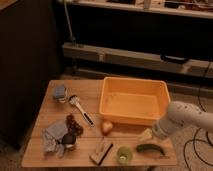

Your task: Place pepper in tray

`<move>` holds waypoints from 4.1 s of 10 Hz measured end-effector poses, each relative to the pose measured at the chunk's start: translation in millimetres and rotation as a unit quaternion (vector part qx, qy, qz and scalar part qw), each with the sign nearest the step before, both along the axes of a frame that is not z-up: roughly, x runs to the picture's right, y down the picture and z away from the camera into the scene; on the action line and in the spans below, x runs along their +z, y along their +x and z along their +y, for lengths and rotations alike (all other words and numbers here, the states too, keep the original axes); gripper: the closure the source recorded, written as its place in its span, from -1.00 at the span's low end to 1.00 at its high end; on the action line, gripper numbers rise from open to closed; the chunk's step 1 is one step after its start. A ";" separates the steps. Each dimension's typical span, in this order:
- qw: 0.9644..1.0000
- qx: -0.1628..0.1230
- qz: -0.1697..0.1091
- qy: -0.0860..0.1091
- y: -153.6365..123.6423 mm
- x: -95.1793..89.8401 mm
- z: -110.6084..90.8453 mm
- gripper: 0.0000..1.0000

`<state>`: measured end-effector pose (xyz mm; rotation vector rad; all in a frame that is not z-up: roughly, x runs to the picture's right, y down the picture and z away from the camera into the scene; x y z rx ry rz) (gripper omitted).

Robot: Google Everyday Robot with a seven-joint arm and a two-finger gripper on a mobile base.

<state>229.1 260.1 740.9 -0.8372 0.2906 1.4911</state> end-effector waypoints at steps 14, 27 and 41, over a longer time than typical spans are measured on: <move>1.000 0.000 0.000 0.000 0.0 0.0 0.1 -0.38; 0.971 -0.194 -0.119 0.072 10.9 -14.8 25.0 -0.38; 0.965 -0.205 -0.142 0.085 -8.2 14.9 50.4 0.04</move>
